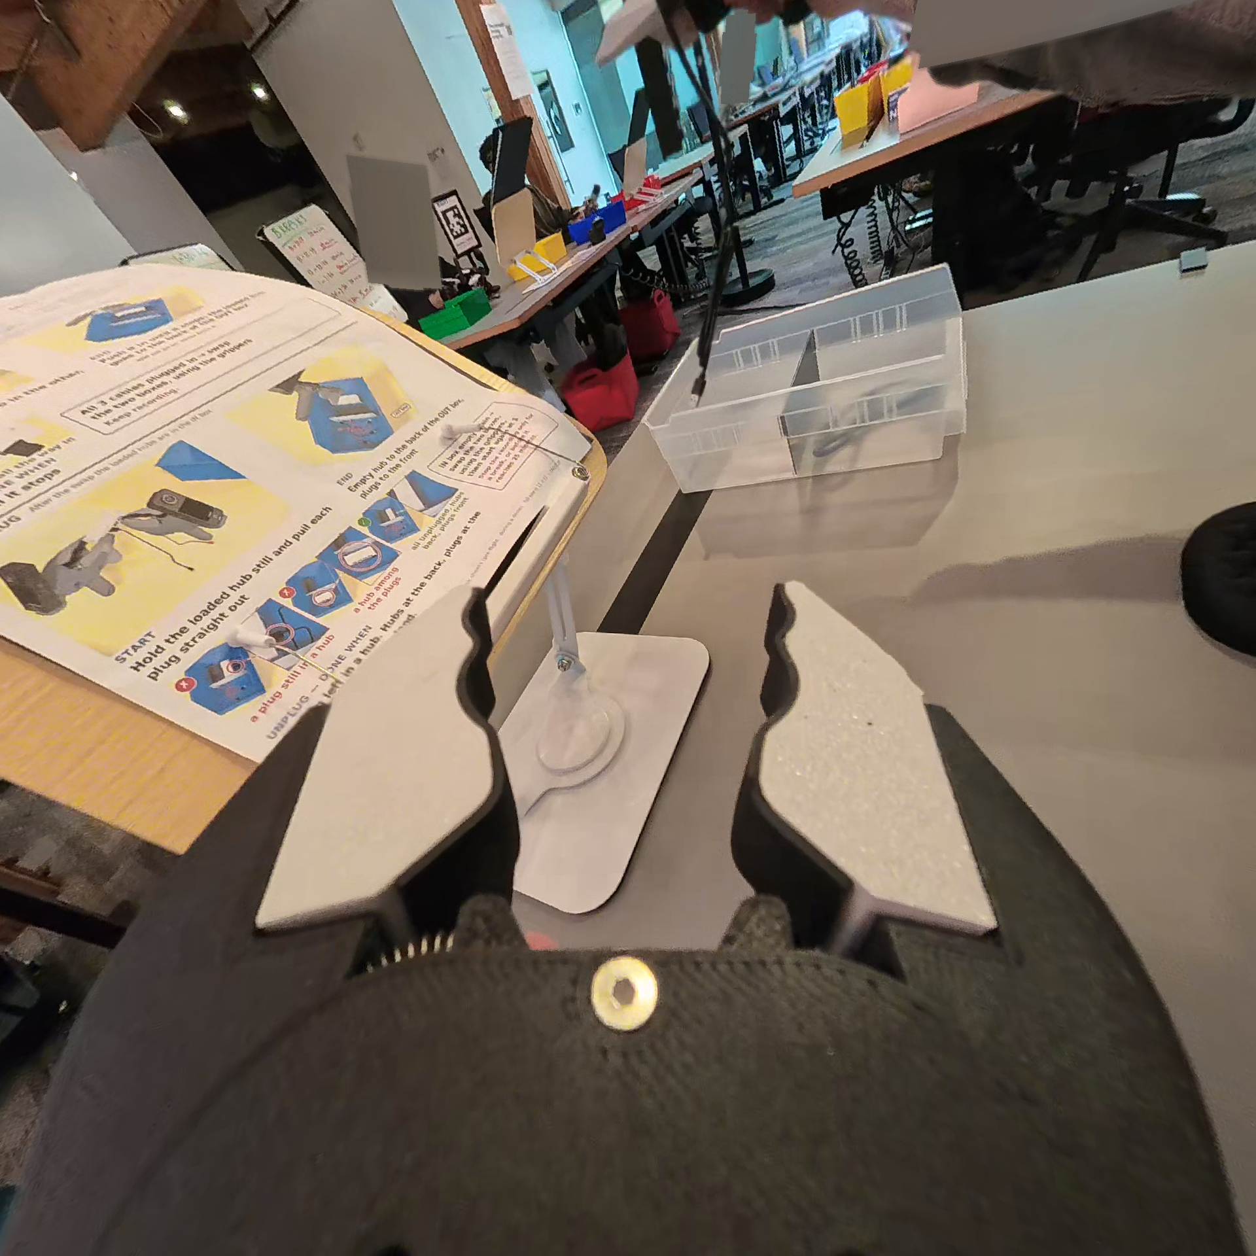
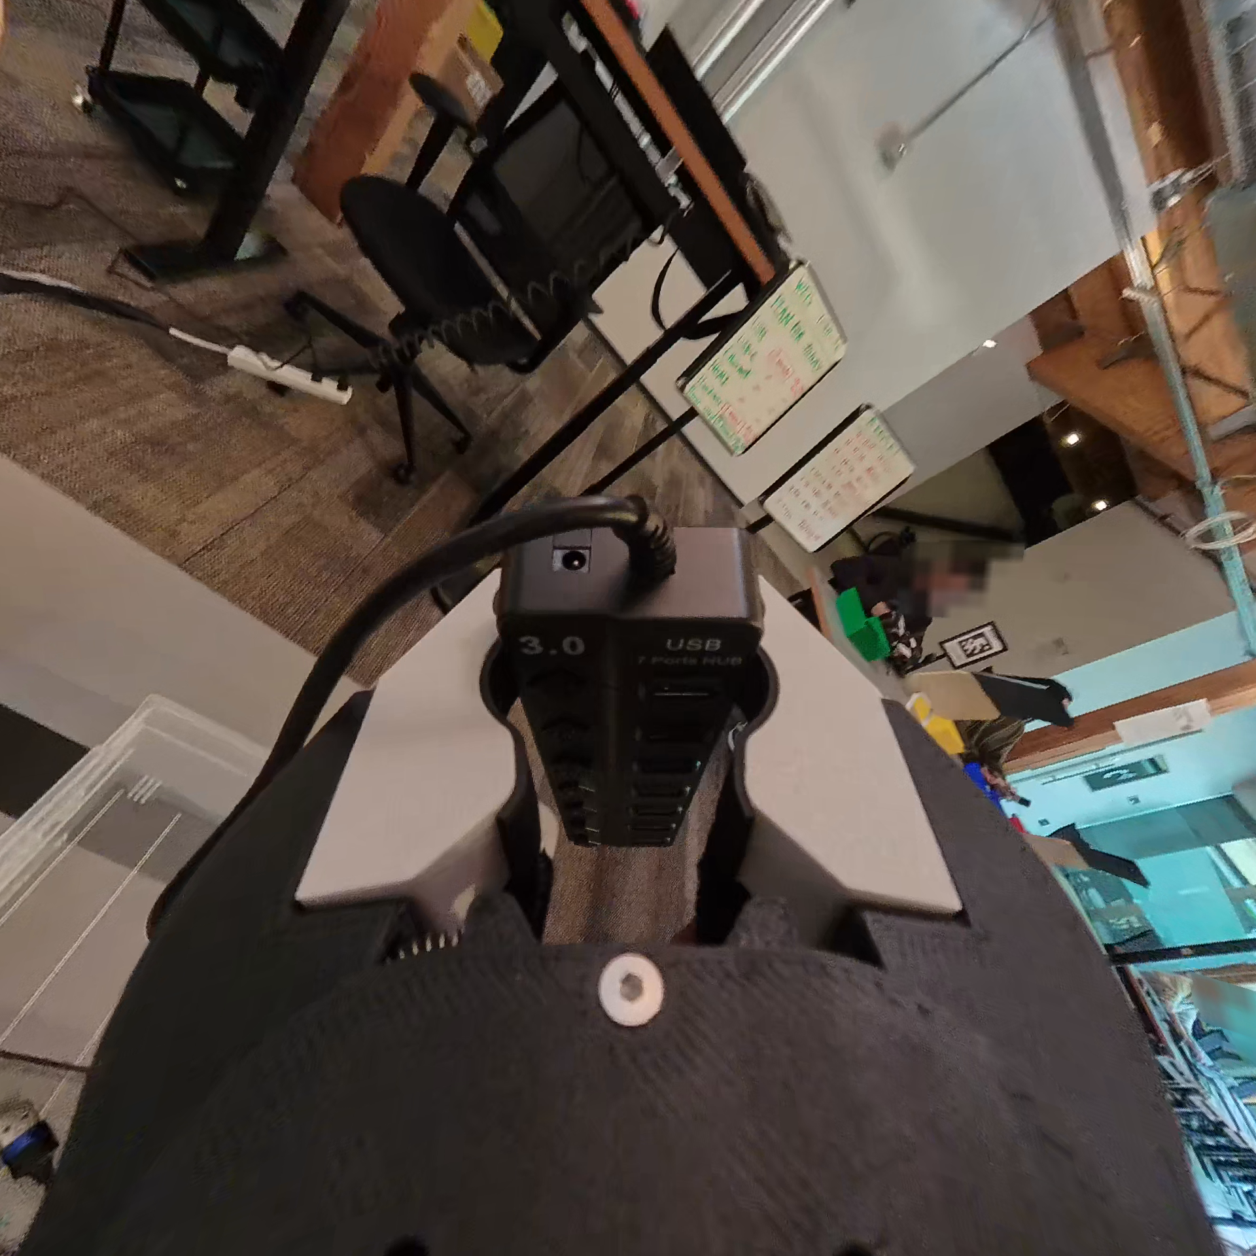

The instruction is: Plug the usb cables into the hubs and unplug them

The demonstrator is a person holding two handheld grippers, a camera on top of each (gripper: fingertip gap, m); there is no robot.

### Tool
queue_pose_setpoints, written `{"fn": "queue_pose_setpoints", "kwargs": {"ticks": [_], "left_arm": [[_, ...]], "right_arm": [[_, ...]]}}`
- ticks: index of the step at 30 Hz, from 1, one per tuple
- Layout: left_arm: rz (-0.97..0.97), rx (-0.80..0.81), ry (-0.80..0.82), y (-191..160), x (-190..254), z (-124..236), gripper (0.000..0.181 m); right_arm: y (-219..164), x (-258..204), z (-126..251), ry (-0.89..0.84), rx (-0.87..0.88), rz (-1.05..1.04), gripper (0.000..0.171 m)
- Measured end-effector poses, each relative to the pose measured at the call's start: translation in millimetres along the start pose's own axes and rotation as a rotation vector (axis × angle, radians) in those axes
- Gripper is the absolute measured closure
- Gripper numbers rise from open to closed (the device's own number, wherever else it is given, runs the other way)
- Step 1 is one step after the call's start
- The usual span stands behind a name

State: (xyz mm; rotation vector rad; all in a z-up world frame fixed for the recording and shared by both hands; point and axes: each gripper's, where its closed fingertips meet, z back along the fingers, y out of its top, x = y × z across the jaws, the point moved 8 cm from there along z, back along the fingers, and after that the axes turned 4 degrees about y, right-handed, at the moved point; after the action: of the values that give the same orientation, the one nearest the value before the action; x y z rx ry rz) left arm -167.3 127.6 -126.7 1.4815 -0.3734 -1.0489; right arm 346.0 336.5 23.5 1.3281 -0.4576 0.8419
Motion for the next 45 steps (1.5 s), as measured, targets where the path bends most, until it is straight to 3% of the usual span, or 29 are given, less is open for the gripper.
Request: {"fn": "queue_pose_setpoints", "kwargs": {"ticks": [9, 14, 17, 27, 37, 42, 45], "left_arm": [[-0.011, -0.024, -0.022, -3.7, 3.5, -4.2, 0.105], [-0.009, -0.03, -0.027, -6.1, 3.1, -4.8, 0.106], [-0.013, -0.041, -0.038, -8.0, 5.0, -7.6, 0.107], [-0.022, -0.071, -0.06, -12.4, 8.5, -12.4, 0.107], [-0.024, -0.08, -0.064, -14.5, 6.6, -9.4, 0.107], [-0.022, -0.085, -0.065, -15.8, 5.6, -8.1, 0.107], [-0.03, -0.085, -0.06, -14.6, 5.4, -6.4, 0.107]], "right_arm": [[-76.8, -70.8, -40.1, 0.176, -0.149, 0.001, 0.11], [-108.0, -104.6, -47.8, 0.377, -0.23, 0.026, 0.11], [-120.9, -128.4, -51.1, 0.529, -0.274, 0.107, 0.11], [-139.4, -185.0, -78.5, 0.776, -0.49, 0.285, 0.11], [-163.5, -223.8, -99.9, 0.826, -0.758, 0.626, 0.107], [-157.2, -214.3, -94.7, 0.837, -0.862, 0.725, 0.092], [-143.8, -193.2, -86.8, 0.77, -0.892, 0.755, 0.094]]}}
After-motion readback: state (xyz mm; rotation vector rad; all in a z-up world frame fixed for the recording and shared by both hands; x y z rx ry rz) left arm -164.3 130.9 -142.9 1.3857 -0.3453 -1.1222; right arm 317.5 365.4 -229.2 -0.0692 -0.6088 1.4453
